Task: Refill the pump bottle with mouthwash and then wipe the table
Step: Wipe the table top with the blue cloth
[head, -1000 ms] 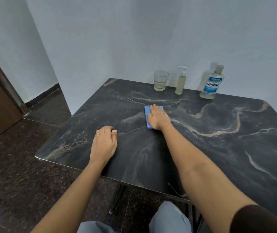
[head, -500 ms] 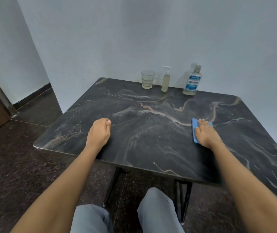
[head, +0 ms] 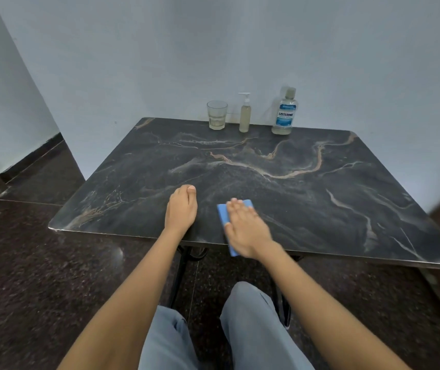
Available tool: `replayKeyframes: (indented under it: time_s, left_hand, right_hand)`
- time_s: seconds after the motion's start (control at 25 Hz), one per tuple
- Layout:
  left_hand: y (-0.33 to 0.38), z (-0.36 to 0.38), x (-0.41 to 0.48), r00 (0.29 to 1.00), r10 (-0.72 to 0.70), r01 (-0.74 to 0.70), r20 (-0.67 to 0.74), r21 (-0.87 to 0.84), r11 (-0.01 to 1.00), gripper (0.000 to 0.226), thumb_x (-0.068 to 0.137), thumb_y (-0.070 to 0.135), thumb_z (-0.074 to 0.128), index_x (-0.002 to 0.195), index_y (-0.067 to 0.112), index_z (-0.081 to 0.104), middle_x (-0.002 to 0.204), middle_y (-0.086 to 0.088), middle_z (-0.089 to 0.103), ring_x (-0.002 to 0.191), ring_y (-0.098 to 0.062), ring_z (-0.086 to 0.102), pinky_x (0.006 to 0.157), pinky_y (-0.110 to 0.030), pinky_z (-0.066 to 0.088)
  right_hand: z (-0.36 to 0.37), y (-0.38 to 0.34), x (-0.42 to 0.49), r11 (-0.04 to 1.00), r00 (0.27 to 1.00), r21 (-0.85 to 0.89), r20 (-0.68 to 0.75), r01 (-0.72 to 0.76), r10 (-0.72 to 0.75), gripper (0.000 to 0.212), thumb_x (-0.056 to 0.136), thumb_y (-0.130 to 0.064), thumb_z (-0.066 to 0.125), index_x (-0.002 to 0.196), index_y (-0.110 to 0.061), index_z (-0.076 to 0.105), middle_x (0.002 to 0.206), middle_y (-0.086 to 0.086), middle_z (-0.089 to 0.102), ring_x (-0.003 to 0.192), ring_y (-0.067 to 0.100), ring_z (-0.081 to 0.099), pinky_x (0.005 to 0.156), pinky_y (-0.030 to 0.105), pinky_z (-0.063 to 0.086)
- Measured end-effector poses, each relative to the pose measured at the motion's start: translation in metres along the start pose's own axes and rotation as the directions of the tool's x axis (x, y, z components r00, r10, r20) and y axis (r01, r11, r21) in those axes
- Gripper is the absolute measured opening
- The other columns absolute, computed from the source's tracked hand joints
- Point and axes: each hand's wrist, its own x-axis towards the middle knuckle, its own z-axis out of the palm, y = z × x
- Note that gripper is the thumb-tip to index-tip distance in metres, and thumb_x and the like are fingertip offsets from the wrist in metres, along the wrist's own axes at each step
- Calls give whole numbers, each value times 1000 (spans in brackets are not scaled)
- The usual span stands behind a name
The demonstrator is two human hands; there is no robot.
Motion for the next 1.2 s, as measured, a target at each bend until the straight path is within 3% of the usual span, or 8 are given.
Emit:
replayKeyframes:
  time_s: [0.12, 0.2, 0.36, 0.52, 0.68, 0.8, 0.96, 1.2]
  left_hand:
    - [9, 0, 2, 989, -116, 99, -88, -178, 979, 36, 104, 23, 31, 113, 6, 61, 114, -8, 62, 109, -21, 53, 88, -23, 32]
    - [13, -3, 4, 975, -181, 146, -126, -247, 958, 35, 103, 24, 31, 116, 8, 59, 109, 0, 57, 104, -13, 50, 88, -20, 31]
    - [7, -4, 9, 983, -87, 64, -160, -145, 987, 34, 103, 22, 30, 111, 6, 59, 104, -1, 57, 99, -14, 50, 85, -24, 32]
    - [3, 15, 7, 994, 89, -83, -66, 88, 993, 38, 103, 26, 31, 115, 3, 59, 115, -12, 63, 110, -30, 55, 94, -38, 40]
    - [20, 43, 10, 984, 166, -178, 67, 256, 950, 43, 103, 27, 31, 131, 3, 52, 135, -14, 55, 130, -28, 45, 114, -43, 25]
    - [36, 63, 10, 972, 171, -211, 159, 283, 936, 47, 103, 29, 29, 140, 5, 45, 146, -15, 45, 141, -25, 33, 119, -42, 15]
    - [54, 80, 8, 961, 182, -237, 207, 285, 929, 48, 103, 29, 29, 143, 4, 40, 150, -16, 40, 143, -26, 29, 120, -41, 12]
    - [66, 89, -1, 952, 209, -263, 225, 243, 934, 47, 103, 28, 29, 141, 3, 41, 148, -15, 42, 142, -25, 30, 119, -39, 12]
  right_hand:
    - [13, -59, 34, 995, 995, 30, 25, 95, -96, 61, 100, -32, 22, 152, -5, 6, 161, 10, 4, 149, 19, -1, 121, 36, -3]
    - [18, -74, 57, 991, 990, 43, 58, 124, -127, 64, 99, -35, 24, 153, -7, 2, 161, 8, 1, 149, 18, -5, 121, 37, -4]
    - [10, -55, 98, 991, 990, 81, 82, 107, -113, 60, 100, -35, 19, 153, -10, 6, 161, 4, 3, 149, 15, -2, 121, 37, -5]
    - [-11, 12, 121, 991, 998, 125, 44, -40, 35, 58, 100, -32, 19, 153, -10, 10, 161, 5, 7, 149, 16, 3, 121, 38, -2]
    - [-34, 121, 103, 964, 969, 107, -8, -244, 246, 56, 101, -30, 19, 153, -9, 11, 161, 6, 7, 149, 17, 5, 120, 38, 0]
    - [-49, 201, 59, 911, 911, 94, -58, -402, 408, 55, 101, -28, 20, 152, -8, 14, 161, 7, 10, 148, 18, 8, 120, 39, 3]
    - [-60, 268, -11, 834, 832, 79, -74, -545, 550, 55, 101, -28, 19, 152, -8, 14, 161, 7, 10, 148, 18, 7, 120, 40, 3]
    - [-55, 255, -93, 763, 762, 55, -41, -644, 646, 56, 101, -29, 18, 152, -8, 10, 161, 8, 6, 149, 18, 3, 121, 39, 1]
